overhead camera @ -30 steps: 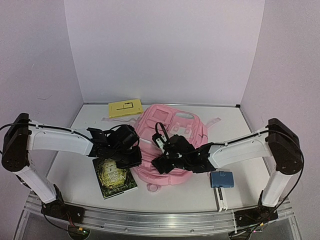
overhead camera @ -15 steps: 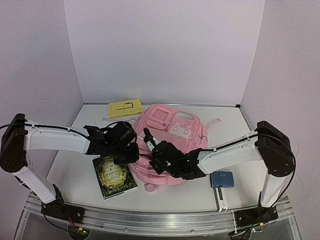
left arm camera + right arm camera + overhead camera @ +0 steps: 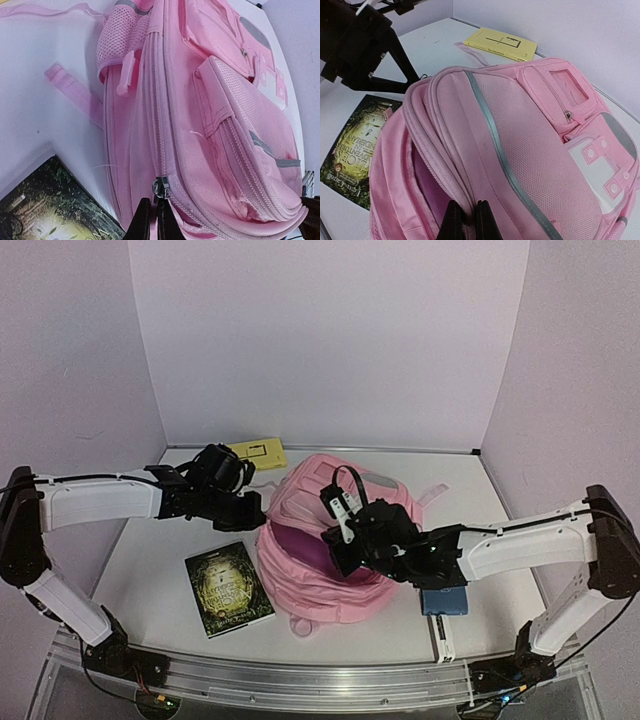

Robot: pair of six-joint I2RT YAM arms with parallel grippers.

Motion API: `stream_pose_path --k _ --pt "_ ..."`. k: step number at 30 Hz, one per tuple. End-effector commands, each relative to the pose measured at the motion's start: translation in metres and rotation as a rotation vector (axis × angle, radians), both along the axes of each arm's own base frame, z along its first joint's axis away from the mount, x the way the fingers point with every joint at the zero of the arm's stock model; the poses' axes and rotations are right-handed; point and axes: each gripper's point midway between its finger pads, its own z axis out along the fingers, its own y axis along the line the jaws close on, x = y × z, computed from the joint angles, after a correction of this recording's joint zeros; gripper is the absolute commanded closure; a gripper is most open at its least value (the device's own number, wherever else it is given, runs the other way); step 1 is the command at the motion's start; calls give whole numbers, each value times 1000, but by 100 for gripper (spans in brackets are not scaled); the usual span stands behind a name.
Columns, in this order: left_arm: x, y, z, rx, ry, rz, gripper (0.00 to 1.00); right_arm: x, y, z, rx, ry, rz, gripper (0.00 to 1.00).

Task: Pack the student bag
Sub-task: Unzip the student bag at the center of the board, then pick up the book from the center of the board.

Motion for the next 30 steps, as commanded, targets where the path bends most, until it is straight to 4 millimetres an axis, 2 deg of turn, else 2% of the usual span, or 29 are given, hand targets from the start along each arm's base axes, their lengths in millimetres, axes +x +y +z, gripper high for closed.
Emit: stream_pose_path --k 1,5,7,11,14,18,20,22,23,26,28,30 --pt "76 54 22 99 -186 129 100 -11 -13 42 143 33 2 100" --pt "112 44 25 71 -241 67 100 -17 -15 54 179 42 19 100" --pt "123 34 29 61 -268 4 100 -17 -16 57 184 38 20 100" --pt "139 24 19 96 -283 -61 99 -7 -25 63 183 8 -58 100" --pt "139 23 16 92 -260 -63 84 7 -33 65 177 -10 -164 100" --pt "125 36 8 91 -191 4 51 22 -39 51 150 -12 -295 100" --pt "109 48 1 89 -132 50 38 29 -37 39 129 3 -332 100" --pt "88 62 -8 80 -60 109 29 30 -25 25 118 44 -316 99" --pt "78 69 -14 72 -19 143 26 28 -17 19 117 68 -288 91" --pt "41 92 -34 45 121 251 19 17 10 9 129 152 -174 48" --pt "13 110 -48 34 206 321 16 8 26 13 159 196 -105 34" --pt "-9 126 -59 25 262 390 13 0 41 19 190 231 -44 23"
